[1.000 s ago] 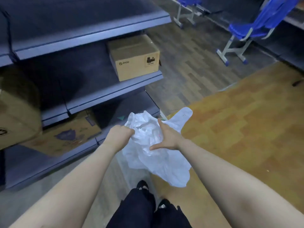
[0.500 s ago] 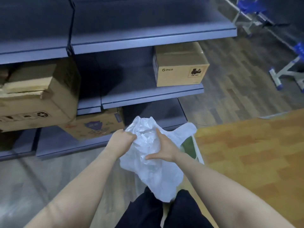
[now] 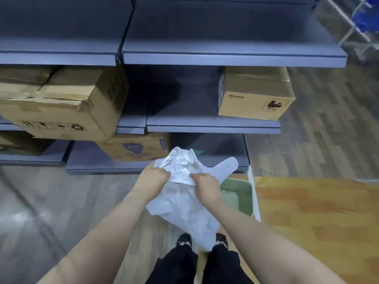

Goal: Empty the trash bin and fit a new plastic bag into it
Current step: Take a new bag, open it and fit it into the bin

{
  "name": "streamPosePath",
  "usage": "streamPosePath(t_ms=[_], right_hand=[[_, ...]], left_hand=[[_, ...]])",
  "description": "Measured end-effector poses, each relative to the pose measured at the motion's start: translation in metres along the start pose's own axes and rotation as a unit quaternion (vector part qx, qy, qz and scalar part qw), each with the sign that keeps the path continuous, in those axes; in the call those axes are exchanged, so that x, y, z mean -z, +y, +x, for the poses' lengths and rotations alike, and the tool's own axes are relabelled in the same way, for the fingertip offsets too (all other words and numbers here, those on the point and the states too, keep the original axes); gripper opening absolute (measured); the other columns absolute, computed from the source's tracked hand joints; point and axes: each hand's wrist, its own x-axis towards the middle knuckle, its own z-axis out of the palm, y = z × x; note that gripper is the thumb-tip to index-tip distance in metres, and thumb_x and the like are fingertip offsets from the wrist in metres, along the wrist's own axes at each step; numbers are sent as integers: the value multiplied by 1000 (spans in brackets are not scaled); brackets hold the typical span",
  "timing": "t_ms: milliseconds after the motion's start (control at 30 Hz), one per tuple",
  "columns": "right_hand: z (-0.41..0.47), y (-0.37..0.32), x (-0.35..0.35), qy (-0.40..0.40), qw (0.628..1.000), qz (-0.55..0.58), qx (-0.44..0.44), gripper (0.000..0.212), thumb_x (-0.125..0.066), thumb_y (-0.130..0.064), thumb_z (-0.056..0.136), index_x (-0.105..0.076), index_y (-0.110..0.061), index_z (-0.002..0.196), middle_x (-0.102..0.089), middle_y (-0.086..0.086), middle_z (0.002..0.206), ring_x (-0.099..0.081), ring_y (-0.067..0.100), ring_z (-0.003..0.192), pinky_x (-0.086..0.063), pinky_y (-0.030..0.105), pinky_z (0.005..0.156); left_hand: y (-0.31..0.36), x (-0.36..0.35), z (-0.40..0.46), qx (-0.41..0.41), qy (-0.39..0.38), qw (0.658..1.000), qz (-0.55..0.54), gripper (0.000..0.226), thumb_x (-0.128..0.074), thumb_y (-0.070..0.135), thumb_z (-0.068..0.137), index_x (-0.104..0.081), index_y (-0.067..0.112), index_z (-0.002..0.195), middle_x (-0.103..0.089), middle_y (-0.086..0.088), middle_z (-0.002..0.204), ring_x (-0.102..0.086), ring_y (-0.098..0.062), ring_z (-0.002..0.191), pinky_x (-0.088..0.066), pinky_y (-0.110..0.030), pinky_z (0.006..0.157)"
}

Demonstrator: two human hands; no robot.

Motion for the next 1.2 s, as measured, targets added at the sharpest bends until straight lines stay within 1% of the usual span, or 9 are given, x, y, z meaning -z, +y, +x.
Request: streamPosePath(t_ms=[133, 367, 433, 567, 667, 767, 867, 967, 1200], right_hand=[[3, 2, 1, 1, 998, -41, 42, 30, -42, 7, 74, -58, -9, 93, -60, 10, 90, -58, 31, 78, -30, 30, 55], [-6, -1, 21, 25, 991, -85, 96, 48, -79, 3, 33, -75, -13, 78, -64, 1, 59, -59, 19, 42, -37, 17, 35], [-9, 4, 22, 38, 991, -71, 111, 52, -81, 4, 31, -76, -12, 80, -66, 0, 61, -59, 18, 42, -39, 16, 32], [-17, 14, 25, 63, 986, -56, 147, 56, -84, 0, 11, -76, -16, 65, -67, -6, 53, -55, 11, 33, -31, 12, 26], [-21, 22, 24, 57, 984, -50, 162, 52, -87, -2, 17, -76, -17, 65, -68, -4, 56, -58, 11, 37, -35, 14, 27], [-24, 29, 17, 68, 981, -21, 178, 51, -84, 9, 24, -76, -12, 70, -72, 0, 64, -65, 15, 46, -43, 15, 32], [-25, 37, 10, 44, 980, 6, 192, 56, -76, 15, 41, -73, -2, 94, -74, 13, 94, -72, 23, 75, -61, 32, 66], [-25, 46, 9, -45, 984, 6, 170, 62, -50, 4, 77, -43, -5, 138, -42, 13, 146, -46, 25, 130, -18, 42, 118], [-26, 72, 11, -85, 983, -4, 164, 76, -44, -9, 83, -11, -18, 151, -4, 2, 160, -24, 20, 143, -31, 32, 109]], left_hand=[[-17, -6, -5, 45, -16, 996, -80, 54, -44, 43, 95, -36, 18, 142, -41, 1, 146, -35, -17, 137, -10, -40, 120], [-25, 16, 3, 102, 30, 965, -241, 104, -32, 84, 71, -19, 18, 150, -29, 0, 155, -34, -19, 140, -13, -52, 117], [-20, 18, 14, 209, 28, 896, -390, 99, -43, 75, 78, -14, 14, 151, -29, -5, 155, -34, -25, 139, -24, -51, 114], [-7, 17, 35, 364, -80, 661, -651, 102, -64, 70, 69, -33, 8, 144, -45, -14, 144, -47, -34, 128, -37, -44, 108], [1, 17, 37, 341, -196, 596, -700, 109, -82, 62, 51, -42, 10, 138, -56, -14, 133, -57, -36, 117, -43, -49, 104], [16, 31, 46, 315, -207, 624, -684, 117, -88, 55, 42, -41, 8, 138, -55, -10, 132, -56, -31, 118, -45, -42, 102], [39, 41, 60, 338, -120, 732, -579, 75, -84, 39, 64, -50, 4, 120, -58, -6, 112, -57, -23, 103, -47, -27, 72], [51, 41, 65, 332, -55, 780, -528, 29, -76, 18, 75, -49, 8, 76, -58, -11, 77, -63, -30, 96, -49, -34, 63], [42, 38, 60, 313, -14, 813, -491, 48, -63, 2, 81, -27, 14, 51, -30, 0, 53, -29, -15, 47, -22, -22, 45]])
